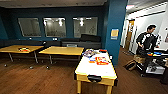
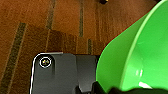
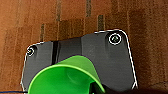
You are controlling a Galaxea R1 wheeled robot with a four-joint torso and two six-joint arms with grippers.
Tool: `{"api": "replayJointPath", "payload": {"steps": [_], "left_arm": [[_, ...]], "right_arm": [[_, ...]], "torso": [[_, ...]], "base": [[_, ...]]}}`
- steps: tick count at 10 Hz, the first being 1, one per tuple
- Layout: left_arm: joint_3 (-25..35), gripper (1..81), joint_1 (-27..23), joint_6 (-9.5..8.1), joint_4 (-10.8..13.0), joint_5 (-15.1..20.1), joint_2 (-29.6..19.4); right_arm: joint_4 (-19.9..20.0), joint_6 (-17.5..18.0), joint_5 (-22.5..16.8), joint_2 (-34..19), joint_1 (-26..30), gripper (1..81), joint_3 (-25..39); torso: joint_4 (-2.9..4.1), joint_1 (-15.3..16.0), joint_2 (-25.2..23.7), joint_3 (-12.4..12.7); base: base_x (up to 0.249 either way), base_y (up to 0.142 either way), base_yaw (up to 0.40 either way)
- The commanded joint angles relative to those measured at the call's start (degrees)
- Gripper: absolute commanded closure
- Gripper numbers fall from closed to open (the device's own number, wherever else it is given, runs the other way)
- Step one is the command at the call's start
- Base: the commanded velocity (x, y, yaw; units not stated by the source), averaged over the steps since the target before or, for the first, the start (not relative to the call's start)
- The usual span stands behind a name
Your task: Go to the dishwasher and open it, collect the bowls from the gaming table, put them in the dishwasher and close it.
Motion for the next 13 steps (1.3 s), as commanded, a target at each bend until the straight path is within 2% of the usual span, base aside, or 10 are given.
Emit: {"api": "replayJointPath", "payload": {"steps": [1,13], "left_arm": [[-1.5,81.1,-2.9,-0.16,1.2,0.9,0.1],[-1.9,81.1,-2.4,-0.25,1.2,0.0,-0.1]], "right_arm": [[-0.9,-0.2,-1.8,-0.2,3.2,81.1,-0.2],[-0.8,-0.1,-1.8,0.2,3.7,81.1,-0.4]], "torso": [[0.0,0.1,0.0,0.0],[0.0,0.1,0.0,0.0]], "base": [[0.0,0.0,0.0],[-0.006,0.0,0.0]]}}
